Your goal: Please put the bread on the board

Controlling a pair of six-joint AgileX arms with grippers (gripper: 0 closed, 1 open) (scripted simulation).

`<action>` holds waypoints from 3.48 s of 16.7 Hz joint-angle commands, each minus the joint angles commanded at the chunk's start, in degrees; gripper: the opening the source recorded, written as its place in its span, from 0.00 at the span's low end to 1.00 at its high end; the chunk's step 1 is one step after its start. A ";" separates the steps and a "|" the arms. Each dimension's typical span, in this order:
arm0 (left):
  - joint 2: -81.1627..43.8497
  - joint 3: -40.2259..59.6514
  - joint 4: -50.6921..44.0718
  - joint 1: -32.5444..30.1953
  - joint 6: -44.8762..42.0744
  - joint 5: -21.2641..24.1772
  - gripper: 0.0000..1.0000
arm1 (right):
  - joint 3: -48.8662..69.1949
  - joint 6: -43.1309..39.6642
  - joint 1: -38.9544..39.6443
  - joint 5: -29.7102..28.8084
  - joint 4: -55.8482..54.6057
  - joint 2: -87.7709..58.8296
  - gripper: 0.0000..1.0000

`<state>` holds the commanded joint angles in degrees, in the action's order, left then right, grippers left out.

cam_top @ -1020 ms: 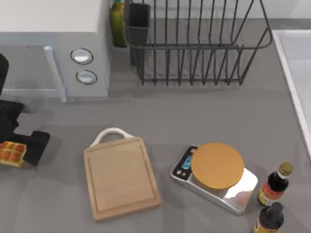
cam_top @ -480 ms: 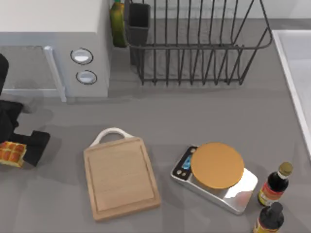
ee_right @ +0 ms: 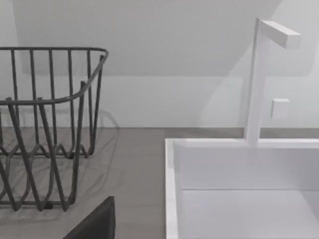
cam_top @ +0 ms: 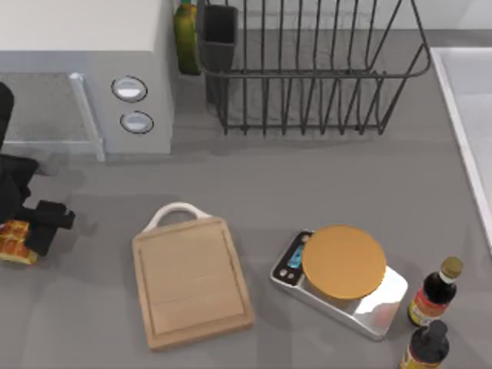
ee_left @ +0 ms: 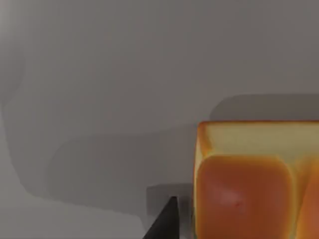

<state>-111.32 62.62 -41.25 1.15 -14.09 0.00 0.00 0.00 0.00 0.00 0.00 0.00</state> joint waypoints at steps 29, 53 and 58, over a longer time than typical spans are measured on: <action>10.53 13.75 -24.01 0.02 0.82 0.07 0.00 | 0.00 0.00 0.00 0.00 0.00 0.00 1.00; 8.71 19.74 -18.61 -29.37 122.95 0.32 0.00 | 0.00 0.00 0.00 0.00 0.00 0.00 1.00; 4.42 17.83 -18.48 -34.69 135.77 -0.12 0.00 | 0.00 0.00 0.00 0.00 0.00 0.00 1.00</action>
<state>-106.90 80.45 -59.74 -33.54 121.68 -0.12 0.00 0.00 0.00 0.00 0.00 0.00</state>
